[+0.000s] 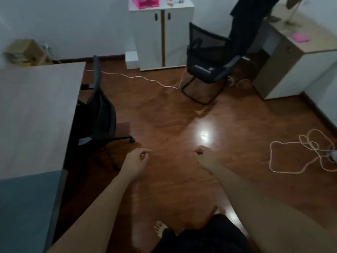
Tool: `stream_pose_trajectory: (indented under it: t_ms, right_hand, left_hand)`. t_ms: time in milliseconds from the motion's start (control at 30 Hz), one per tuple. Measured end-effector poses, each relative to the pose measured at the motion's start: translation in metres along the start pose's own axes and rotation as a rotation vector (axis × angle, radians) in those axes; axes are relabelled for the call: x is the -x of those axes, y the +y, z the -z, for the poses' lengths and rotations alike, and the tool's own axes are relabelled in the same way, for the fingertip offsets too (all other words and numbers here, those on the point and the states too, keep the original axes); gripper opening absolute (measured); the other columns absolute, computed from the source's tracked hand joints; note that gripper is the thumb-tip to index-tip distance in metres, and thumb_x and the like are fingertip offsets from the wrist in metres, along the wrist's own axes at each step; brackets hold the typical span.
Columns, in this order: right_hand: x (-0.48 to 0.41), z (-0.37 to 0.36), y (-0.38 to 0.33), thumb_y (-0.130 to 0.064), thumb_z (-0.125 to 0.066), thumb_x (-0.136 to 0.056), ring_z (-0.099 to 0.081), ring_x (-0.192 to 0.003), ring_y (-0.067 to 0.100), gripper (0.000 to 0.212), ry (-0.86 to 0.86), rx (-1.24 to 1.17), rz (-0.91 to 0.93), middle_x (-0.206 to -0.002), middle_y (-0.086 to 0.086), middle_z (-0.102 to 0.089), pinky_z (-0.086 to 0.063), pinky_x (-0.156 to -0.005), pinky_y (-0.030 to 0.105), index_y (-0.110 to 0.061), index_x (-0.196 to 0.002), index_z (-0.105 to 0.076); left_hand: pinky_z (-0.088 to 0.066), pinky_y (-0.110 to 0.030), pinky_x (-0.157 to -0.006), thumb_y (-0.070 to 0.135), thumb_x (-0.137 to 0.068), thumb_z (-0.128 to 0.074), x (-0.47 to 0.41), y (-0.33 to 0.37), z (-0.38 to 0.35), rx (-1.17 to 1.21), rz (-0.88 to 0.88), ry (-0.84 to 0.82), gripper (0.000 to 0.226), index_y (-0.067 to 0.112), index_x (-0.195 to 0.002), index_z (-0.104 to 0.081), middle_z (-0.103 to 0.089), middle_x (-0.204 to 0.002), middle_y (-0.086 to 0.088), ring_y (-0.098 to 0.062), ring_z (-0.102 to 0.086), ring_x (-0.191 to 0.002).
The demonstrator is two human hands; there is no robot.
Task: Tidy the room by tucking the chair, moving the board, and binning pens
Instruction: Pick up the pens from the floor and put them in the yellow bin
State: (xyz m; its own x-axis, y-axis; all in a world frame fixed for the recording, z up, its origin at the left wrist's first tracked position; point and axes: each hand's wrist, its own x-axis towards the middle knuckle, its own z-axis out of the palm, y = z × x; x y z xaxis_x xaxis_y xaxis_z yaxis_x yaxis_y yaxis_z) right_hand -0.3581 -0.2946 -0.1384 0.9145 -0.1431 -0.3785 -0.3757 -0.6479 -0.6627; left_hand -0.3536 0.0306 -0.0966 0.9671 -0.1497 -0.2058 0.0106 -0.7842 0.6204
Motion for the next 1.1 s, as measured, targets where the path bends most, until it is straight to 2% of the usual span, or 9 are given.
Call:
stream_pose_trajectory:
  t_ms: [133, 267, 367, 533, 600, 767, 900, 1000, 1100]
  right_hand:
    - [0.008, 0.054, 0.053, -0.027, -0.066, -0.095, -0.076, -0.089, 0.029, 0.019, 0.065, -0.024, -0.085, -0.107, 0.002, -0.075, -0.061, -0.090, 0.044, -0.020, -0.112, -0.073]
    - [0.024, 0.111, 0.092, -0.017, -0.068, -0.096, -0.069, -0.090, 0.017, 0.021, 0.161, -0.054, -0.090, -0.100, -0.002, -0.071, -0.058, -0.091, 0.034, -0.013, -0.115, -0.076]
    - [0.032, 0.153, 0.134, -0.018, -0.067, -0.096, -0.072, -0.085, 0.019, 0.019, 0.193, -0.074, -0.118, -0.099, -0.004, -0.072, -0.059, -0.088, 0.036, -0.017, -0.113, -0.076]
    - [0.040, 0.215, 0.210, -0.019, -0.068, -0.096, -0.075, -0.095, 0.030, 0.015, 0.259, -0.158, -0.188, -0.101, 0.002, -0.072, -0.061, -0.091, 0.049, -0.018, -0.109, -0.076]
    - [0.042, 0.235, 0.236, -0.019, -0.068, -0.096, -0.076, -0.090, 0.031, 0.016, 0.277, -0.187, -0.230, -0.100, 0.004, -0.073, -0.061, -0.086, 0.044, -0.016, -0.110, -0.075]
    - [0.047, 0.271, 0.292, -0.020, -0.069, -0.094, -0.077, -0.091, 0.031, 0.017, 0.293, -0.206, -0.339, -0.103, 0.007, -0.077, -0.057, -0.087, 0.036, -0.017, -0.110, -0.076]
    - [0.050, 0.284, 0.316, -0.022, -0.067, -0.095, -0.077, -0.088, 0.027, 0.015, 0.281, -0.235, -0.413, -0.101, 0.004, -0.076, -0.056, -0.078, 0.031, -0.019, -0.108, -0.075]
    - [0.046, 0.286, 0.328, -0.019, -0.066, -0.096, -0.077, -0.085, 0.026, 0.014, 0.306, -0.271, -0.450, -0.096, 0.005, -0.076, -0.058, -0.075, 0.035, -0.018, -0.107, -0.075]
    - [0.042, 0.280, 0.338, -0.018, -0.064, -0.098, -0.077, -0.080, 0.024, 0.011, 0.318, -0.318, -0.498, -0.092, 0.001, -0.074, -0.062, -0.076, 0.044, -0.019, -0.106, -0.072]
  left_hand:
    - [-0.049, -0.027, -0.089, 0.027, -0.107, -0.057, -0.026, 0.058, -0.033, -0.007, -0.105, -0.052, 0.027, 0.022, -0.127, -0.073, -0.071, -0.126, 0.003, -0.009, -0.062, -0.103]
    - [-0.050, -0.029, -0.090, 0.027, -0.107, -0.057, -0.045, 0.115, -0.078, -0.016, -0.139, -0.100, 0.026, 0.024, -0.126, -0.073, -0.070, -0.131, 0.003, -0.010, -0.063, -0.104]
    - [-0.053, -0.033, -0.095, 0.026, -0.106, -0.057, -0.052, 0.157, -0.115, -0.023, -0.172, -0.154, 0.025, 0.027, -0.126, -0.072, -0.070, -0.131, 0.004, -0.015, -0.067, -0.109]
    - [-0.043, -0.016, -0.077, 0.022, -0.103, -0.061, -0.065, 0.235, -0.174, -0.066, -0.237, -0.194, 0.024, 0.025, -0.123, -0.076, -0.075, -0.124, 0.005, -0.005, -0.063, -0.097]
    - [-0.042, -0.010, -0.075, 0.017, -0.102, -0.063, -0.072, 0.265, -0.195, -0.070, -0.265, -0.214, 0.024, 0.021, -0.121, -0.077, -0.076, -0.121, 0.003, -0.008, -0.067, -0.098]
    - [-0.053, -0.025, -0.087, 0.014, -0.100, -0.065, -0.090, 0.319, -0.248, -0.061, -0.288, -0.282, 0.023, 0.019, -0.117, -0.078, -0.077, -0.117, 0.001, -0.013, -0.071, -0.100]
    - [-0.046, -0.007, -0.079, 0.016, -0.099, -0.064, -0.105, 0.339, -0.283, -0.092, -0.304, -0.358, 0.023, 0.021, -0.116, -0.079, -0.078, -0.116, 0.004, -0.010, -0.072, -0.099]
    - [-0.056, -0.030, -0.094, 0.016, -0.098, -0.064, -0.122, 0.345, -0.304, -0.100, -0.325, -0.417, 0.023, 0.022, -0.115, -0.079, -0.079, -0.117, 0.002, -0.013, -0.074, -0.100]
    - [-0.051, -0.024, -0.087, 0.014, -0.099, -0.064, -0.143, 0.345, -0.323, -0.113, -0.338, -0.454, 0.023, 0.020, -0.115, -0.079, -0.079, -0.117, 0.000, -0.015, -0.074, -0.101]
